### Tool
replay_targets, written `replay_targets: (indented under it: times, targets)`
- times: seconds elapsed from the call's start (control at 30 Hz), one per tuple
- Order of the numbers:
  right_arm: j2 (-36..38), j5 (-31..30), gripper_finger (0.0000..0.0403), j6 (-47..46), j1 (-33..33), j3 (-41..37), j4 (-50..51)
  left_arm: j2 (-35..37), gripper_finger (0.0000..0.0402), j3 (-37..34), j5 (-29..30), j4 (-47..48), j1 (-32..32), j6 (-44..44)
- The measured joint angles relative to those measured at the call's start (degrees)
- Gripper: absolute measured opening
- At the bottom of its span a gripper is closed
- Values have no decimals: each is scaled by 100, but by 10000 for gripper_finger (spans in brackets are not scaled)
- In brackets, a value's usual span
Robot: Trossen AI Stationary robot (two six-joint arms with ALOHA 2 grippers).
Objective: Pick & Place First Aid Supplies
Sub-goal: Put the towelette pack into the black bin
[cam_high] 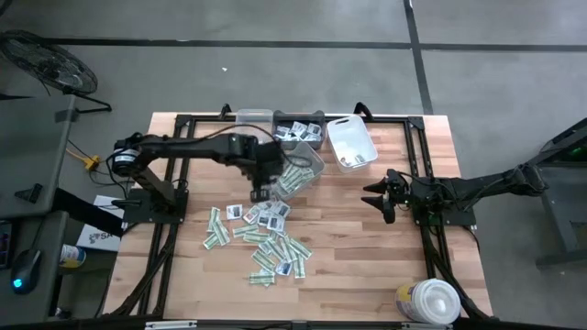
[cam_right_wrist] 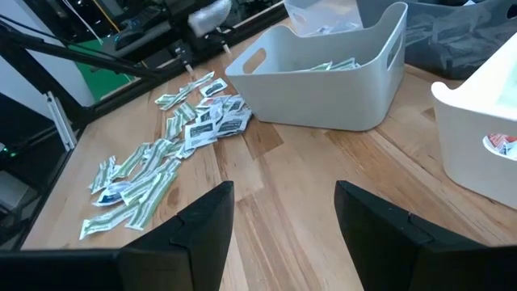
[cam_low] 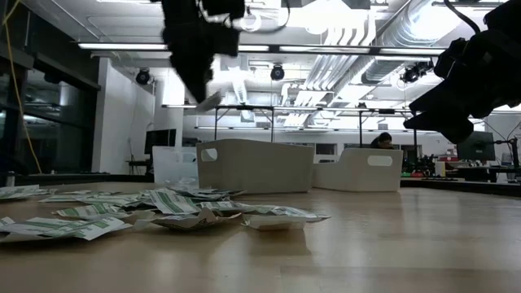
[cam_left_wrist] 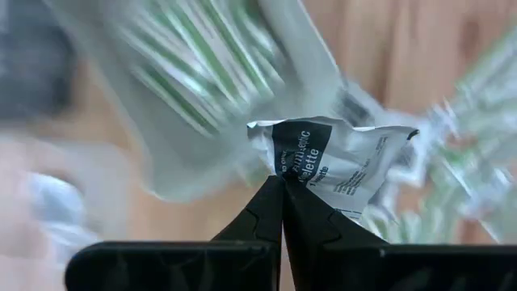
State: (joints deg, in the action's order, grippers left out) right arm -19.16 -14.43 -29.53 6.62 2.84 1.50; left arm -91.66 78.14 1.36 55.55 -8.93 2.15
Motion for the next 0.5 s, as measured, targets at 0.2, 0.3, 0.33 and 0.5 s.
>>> replay_targets:
  times: [0.2,0.3,0.33,0.5]
  targets:
    - [0,1,208,-1,2,-1,2,2,1,385,466,-495,-395,245]
    - [0,1,208,1,2,-1,1,2,1,385,435,-688,-678,373]
    - [0,1,208,-1,-1,-1,1,2,1,385,435,-709,-770,402]
    - [0,1,208,1,1,-1,-1,-26,1,385,402,-880,-1211,654]
